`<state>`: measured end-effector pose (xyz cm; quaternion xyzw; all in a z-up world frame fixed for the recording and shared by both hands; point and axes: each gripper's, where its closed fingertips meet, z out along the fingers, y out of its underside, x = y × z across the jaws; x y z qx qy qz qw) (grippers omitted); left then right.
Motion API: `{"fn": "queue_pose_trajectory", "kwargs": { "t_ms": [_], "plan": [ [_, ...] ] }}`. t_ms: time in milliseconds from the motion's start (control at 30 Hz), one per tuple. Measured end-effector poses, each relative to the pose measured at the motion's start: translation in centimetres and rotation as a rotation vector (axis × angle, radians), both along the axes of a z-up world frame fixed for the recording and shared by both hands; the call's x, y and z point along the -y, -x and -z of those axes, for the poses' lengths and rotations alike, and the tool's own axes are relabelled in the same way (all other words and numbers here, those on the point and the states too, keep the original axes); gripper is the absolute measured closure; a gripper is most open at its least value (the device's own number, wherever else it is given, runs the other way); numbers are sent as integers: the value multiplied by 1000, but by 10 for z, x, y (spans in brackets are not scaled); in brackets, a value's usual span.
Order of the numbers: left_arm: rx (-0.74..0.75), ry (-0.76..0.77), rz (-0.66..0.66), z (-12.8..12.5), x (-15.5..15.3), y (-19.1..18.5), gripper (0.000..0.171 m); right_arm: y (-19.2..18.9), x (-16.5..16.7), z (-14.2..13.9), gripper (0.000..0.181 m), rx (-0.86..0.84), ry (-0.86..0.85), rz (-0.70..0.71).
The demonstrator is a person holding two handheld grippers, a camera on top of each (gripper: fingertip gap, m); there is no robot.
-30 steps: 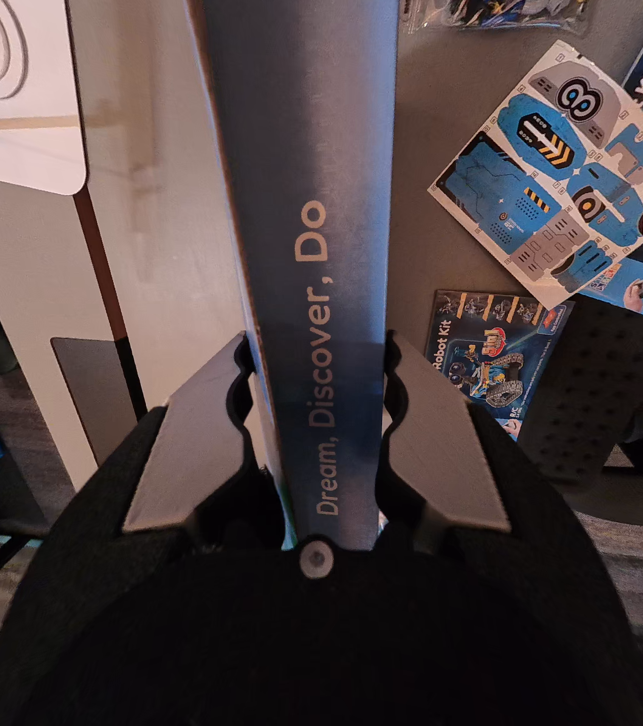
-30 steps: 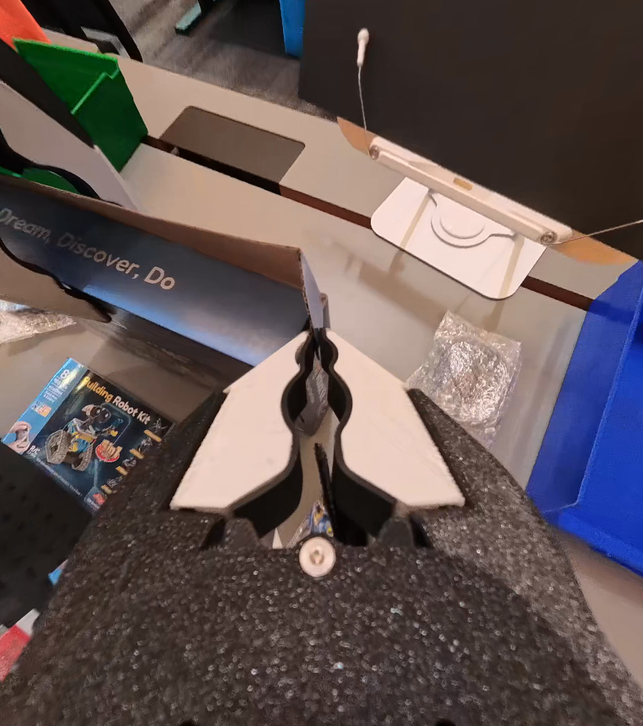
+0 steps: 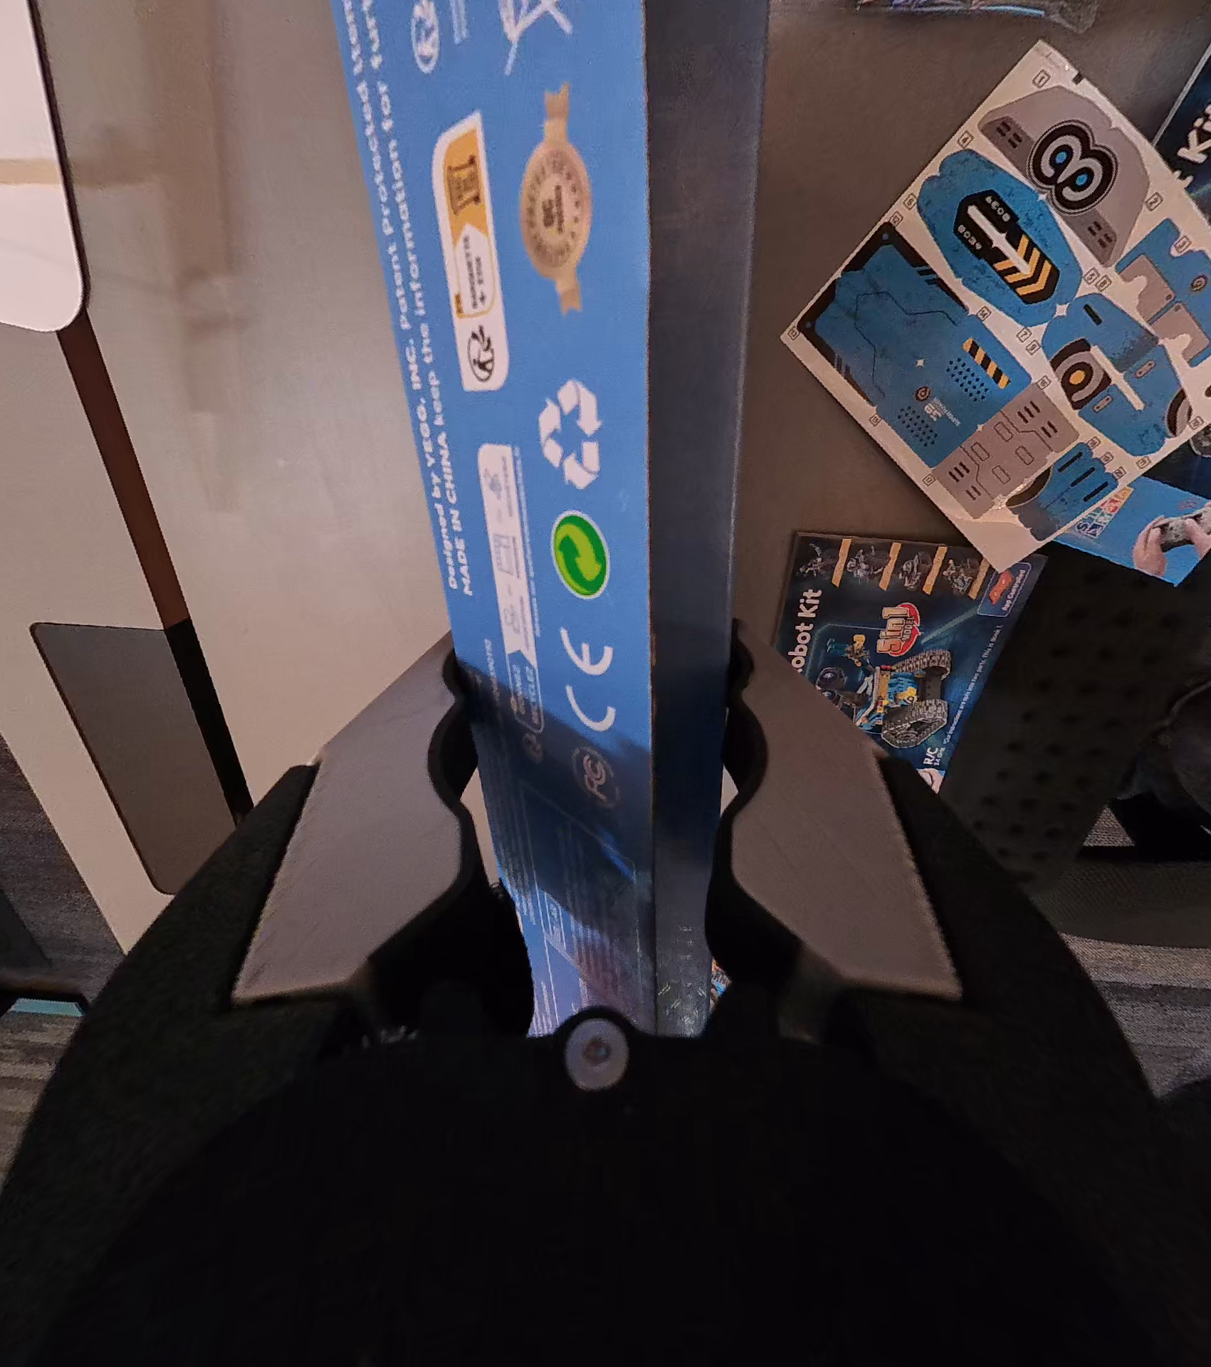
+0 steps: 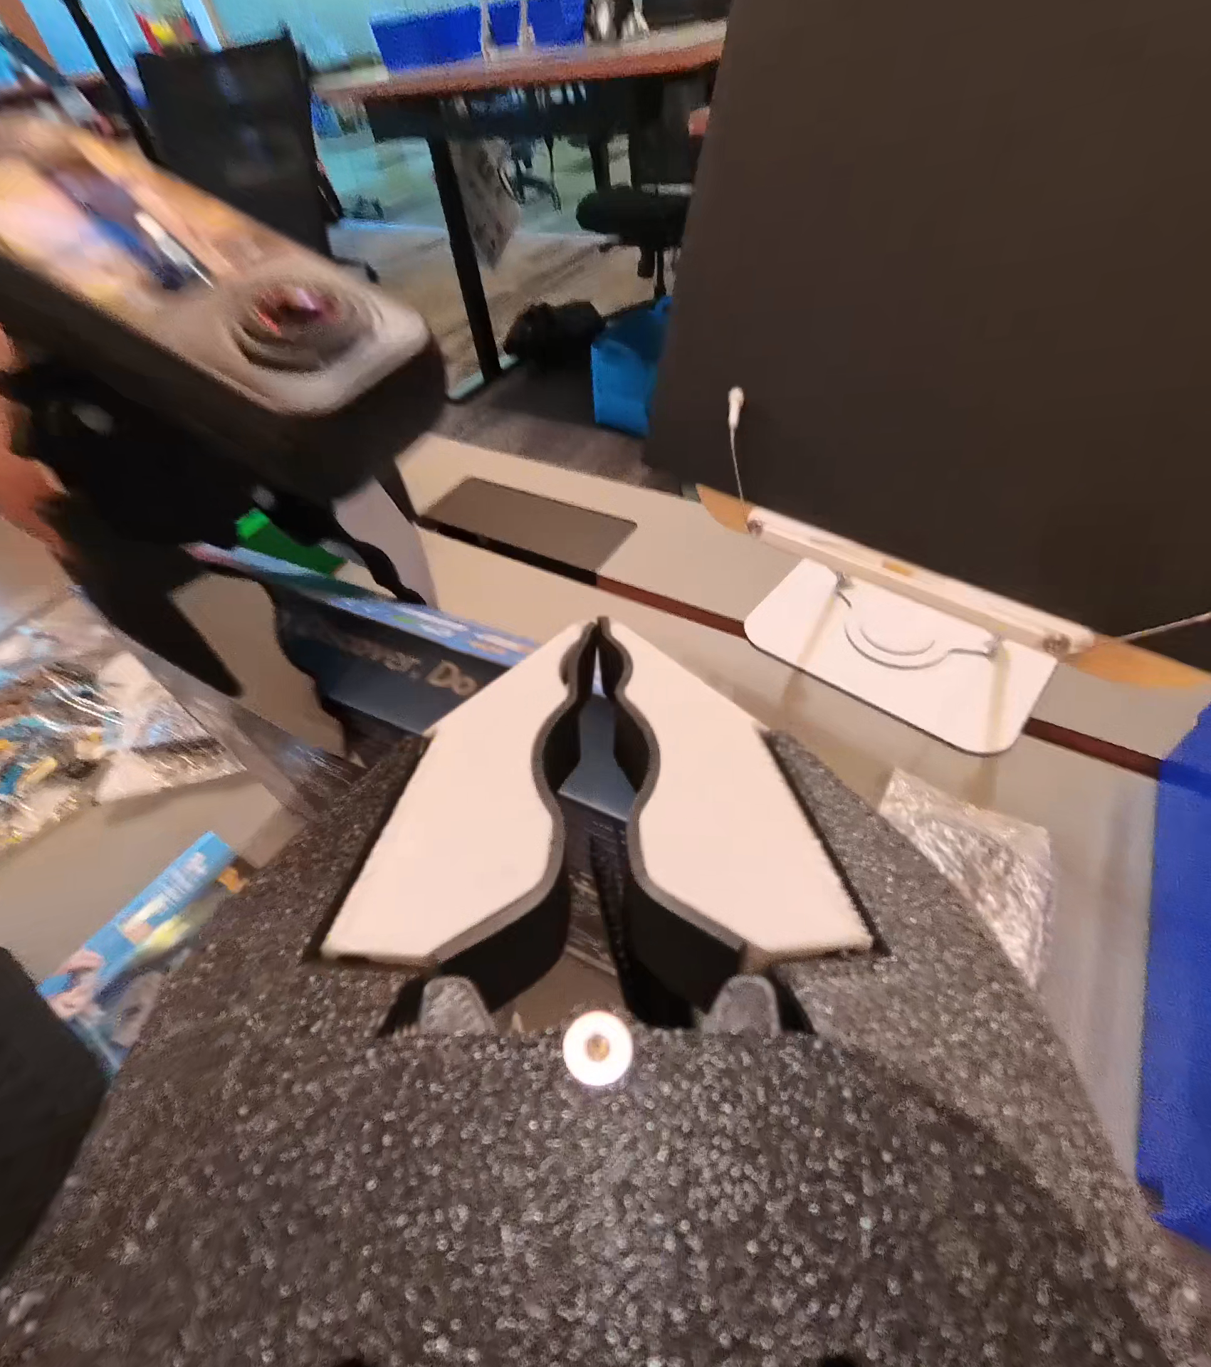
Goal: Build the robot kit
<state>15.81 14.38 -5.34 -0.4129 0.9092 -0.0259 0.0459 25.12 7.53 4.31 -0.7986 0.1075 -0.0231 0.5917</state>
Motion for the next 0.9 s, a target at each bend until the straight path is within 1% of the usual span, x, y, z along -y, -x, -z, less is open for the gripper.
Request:
{"fn": "queue_pose_trajectory", "kwargs": {
  "t_ms": [100,133,200,233,267,300,333,400,433,467,500,533,600,633,667,733,767,800,833,900],
  "plan": [
    [12,-5,4,1,-1,-1,105,1,-8,45,181,43,118,23],
    [28,-14,5,2,-2,-3,104,0,-9,51,181,72,106,45],
    [69,-21,13,2,-2,-4,103,0,-9,50,181,81,42,76],
    [99,-57,22,2,-5,-3,97,0,-8,50,181,69,27,79],
    [125,-95,41,-2,-7,3,84,1,-8,51,181,64,14,80],
    [175,-80,60,-10,-3,9,79,1,-8,51,181,63,1,81],
    [253,-23,64,-22,4,16,85,1,-7,51,181,58,-11,79],
    [423,115,32,-51,11,34,108,1,-7,51,181,42,-32,79],
    [518,162,-20,-65,3,43,114,1,-8,51,180,50,-41,81],
    [613,192,-86,-77,-10,54,124,1,-8,51,180,62,-50,84],
    [700,229,-146,-84,-23,66,138,0,-8,51,180,69,-60,87],
    [774,284,-186,-87,-31,79,146,0,-9,51,181,68,-73,89],
    [896,398,-248,-87,-41,101,163,-1,-10,51,179,52,-109,94],
    [935,411,-287,-83,-49,107,169,-1,-10,51,179,50,-126,97],
    [965,400,-325,-77,-58,111,171,-2,-11,51,179,55,-136,102],
    [938,378,-365,-51,-68,115,171,-4,-13,51,179,78,-127,111],
    [978,405,-375,-47,-68,115,171,-4,-13,51,179,85,-119,115],
    [1005,472,-401,-46,-67,116,171,-3,-12,51,179,88,-117,114],
    [1015,540,-426,-45,-65,118,171,-2,-11,51,179,83,-122,109],
    [1026,607,-438,-44,-62,121,171,1,-7,52,179,68,-133,95]
  ]
}}
